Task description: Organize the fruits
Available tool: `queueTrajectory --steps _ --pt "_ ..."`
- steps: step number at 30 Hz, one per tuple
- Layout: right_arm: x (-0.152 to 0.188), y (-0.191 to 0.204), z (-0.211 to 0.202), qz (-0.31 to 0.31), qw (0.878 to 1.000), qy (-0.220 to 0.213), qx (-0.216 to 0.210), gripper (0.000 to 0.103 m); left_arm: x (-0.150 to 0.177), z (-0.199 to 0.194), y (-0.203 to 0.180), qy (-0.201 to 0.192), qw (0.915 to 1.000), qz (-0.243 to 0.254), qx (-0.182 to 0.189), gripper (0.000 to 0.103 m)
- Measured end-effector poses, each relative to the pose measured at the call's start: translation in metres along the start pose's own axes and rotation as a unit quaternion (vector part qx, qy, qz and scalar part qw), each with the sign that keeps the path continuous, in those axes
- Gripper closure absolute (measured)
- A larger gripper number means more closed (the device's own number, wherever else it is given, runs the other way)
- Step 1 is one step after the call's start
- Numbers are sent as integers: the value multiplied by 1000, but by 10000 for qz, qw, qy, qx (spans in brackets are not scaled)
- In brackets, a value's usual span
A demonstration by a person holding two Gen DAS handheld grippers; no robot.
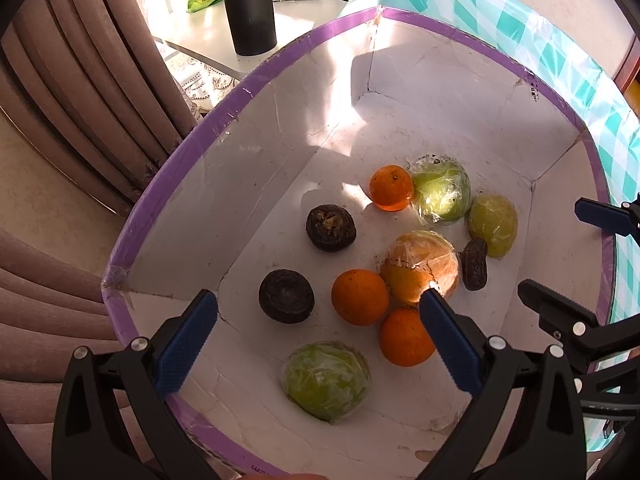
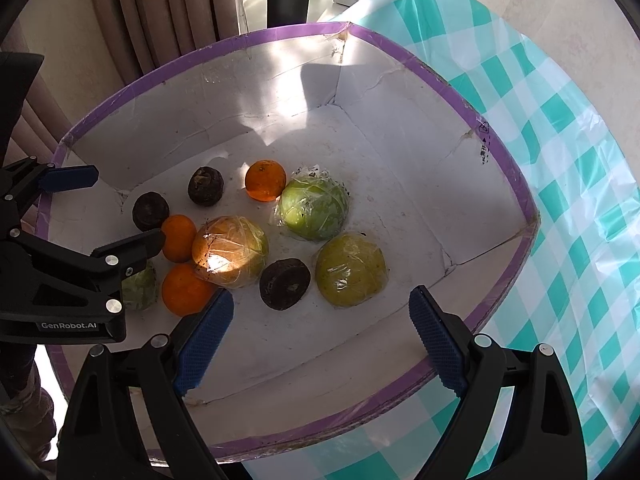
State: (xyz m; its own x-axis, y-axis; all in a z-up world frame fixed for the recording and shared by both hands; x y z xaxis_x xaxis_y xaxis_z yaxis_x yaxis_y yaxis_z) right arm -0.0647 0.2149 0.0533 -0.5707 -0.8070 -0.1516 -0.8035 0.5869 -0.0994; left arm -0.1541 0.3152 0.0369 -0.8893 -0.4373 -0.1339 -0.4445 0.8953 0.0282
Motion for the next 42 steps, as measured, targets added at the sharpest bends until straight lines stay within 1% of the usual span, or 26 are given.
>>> queueTrajectory --steps 42 --pt "-1 1 2 -23 10000 19 -38 16 -2 1 0 24 10000 38 -41 2"
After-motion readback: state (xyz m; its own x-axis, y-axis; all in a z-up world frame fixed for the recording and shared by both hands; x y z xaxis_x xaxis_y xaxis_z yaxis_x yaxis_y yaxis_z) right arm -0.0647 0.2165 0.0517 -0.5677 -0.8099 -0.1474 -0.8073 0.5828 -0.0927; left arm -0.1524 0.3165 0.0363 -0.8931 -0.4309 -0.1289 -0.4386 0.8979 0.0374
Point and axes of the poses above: each gripper's, at about its wrist camera, not at the fingertips, and z roughly the way its jaws point, y to its left, x to its underside, the point moved 5 cm from there along z, roughly the way its jaws point, and after that the axes turned 15 degrees about y, right-handed, at the moved point
